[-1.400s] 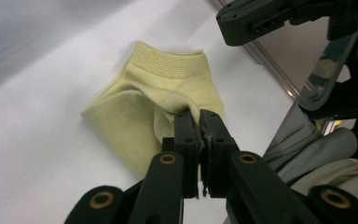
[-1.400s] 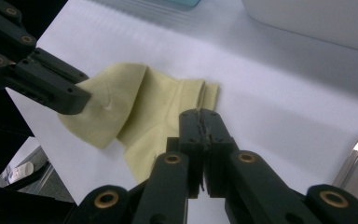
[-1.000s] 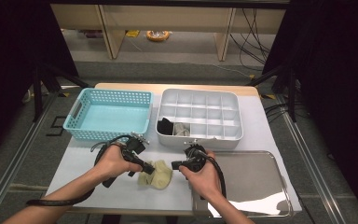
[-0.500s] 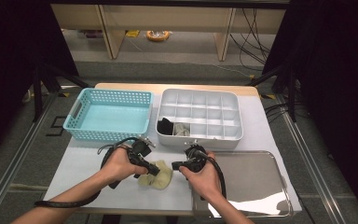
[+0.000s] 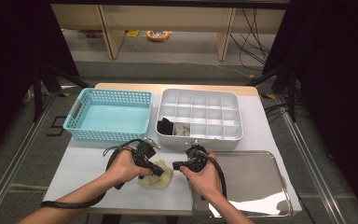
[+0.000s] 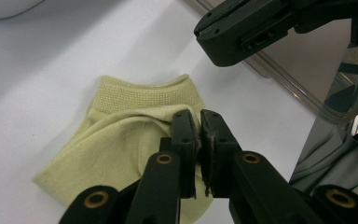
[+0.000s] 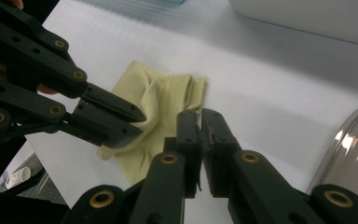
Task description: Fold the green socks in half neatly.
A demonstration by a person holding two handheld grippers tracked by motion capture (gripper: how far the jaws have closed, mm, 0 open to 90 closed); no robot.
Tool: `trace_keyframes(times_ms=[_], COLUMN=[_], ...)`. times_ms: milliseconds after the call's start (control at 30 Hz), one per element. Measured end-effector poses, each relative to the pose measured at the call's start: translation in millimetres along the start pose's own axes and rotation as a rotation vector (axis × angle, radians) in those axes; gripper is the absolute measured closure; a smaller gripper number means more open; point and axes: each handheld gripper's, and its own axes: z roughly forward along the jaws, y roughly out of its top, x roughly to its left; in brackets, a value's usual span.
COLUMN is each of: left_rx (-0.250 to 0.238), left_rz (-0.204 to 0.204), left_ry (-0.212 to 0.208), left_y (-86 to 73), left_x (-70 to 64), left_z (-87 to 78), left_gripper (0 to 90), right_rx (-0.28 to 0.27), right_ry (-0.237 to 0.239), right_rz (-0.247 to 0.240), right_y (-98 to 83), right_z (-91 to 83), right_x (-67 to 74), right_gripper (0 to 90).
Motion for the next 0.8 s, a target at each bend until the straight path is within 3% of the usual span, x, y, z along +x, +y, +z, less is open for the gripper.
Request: trace_keyframes(times_ms=[167,200,300,367,533,600,667,700,800], left_rx=[-0.011,-0.011,-0.013,-0.019,-0.048,-0.053,-0.056,-0.058,-0.072], left_rz=[0.001,0.012,0.017,0.014,0.020,0.012,0.013,0.013,0.002], left_ry=[0.004,0.007,0.018,0.016,0.020,0.016,0.015,0.012,0.003], left_y=[0.9,1.1,1.0,1.4,3.5,3.9,4.3,4.5,5.3], left_x=[-2.6,-3.0,-4.2,-4.2,-4.8,-5.2,-5.3,-5.9,-9.4], left_z=[0.6,-0.4,-3.4,-6.8,-14.5,-15.3,-15.1,-14.6,-11.6], left_gripper=[84.0,84.8,86.2,86.3,86.2,86.2,86.1,86.1,86.1], right_rx=[0.014,0.021,0.011,0.024,0.026,0.044,0.055,0.050,0.048], right_ry=[0.016,0.017,-0.001,0.013,-0.004,0.015,0.006,0.006,0.001], right_rz=[-0.001,0.018,0.023,0.001,-0.006,-0.017,0.009,-0.017,-0.020], right_y=[0.3,0.1,-0.7,-0.4,-2.7,-3.3,-4.3,-4.2,-4.0], right_z=[-0.2,-0.5,0.3,1.0,5.2,7.1,8.6,9.8,9.7], right_x=[-1.4,0.0,0.8,-1.3,-1.2,-2.0,0.9,-1.2,-2.0], right_gripper=[85.6,85.6,85.3,85.3,85.3,85.2,85.2,85.3,85.3])
